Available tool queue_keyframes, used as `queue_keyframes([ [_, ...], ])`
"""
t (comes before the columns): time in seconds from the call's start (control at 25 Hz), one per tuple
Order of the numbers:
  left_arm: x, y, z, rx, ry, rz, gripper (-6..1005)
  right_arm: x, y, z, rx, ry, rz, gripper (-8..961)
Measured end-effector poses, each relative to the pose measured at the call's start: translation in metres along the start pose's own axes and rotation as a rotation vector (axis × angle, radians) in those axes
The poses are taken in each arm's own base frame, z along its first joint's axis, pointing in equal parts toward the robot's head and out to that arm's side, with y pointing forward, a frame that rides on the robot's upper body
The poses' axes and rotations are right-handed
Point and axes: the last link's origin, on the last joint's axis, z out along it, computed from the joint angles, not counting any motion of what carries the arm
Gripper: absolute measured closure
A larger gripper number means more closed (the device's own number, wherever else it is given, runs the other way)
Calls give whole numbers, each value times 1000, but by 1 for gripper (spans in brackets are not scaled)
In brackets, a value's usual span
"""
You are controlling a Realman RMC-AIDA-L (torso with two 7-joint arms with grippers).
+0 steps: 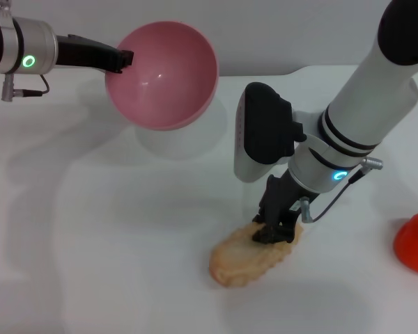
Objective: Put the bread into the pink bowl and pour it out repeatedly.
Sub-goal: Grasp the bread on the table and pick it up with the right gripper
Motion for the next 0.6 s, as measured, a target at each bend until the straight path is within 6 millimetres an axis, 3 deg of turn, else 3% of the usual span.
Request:
queue_keyframes([
  [0.32,0,-2,-1,5,-1,-1,941,-11,-1,-20,25,-91,-4,757],
  [0.6,0,-8,-5,16,1,-12,940,-22,3,-65,83,-252,-27,763],
])
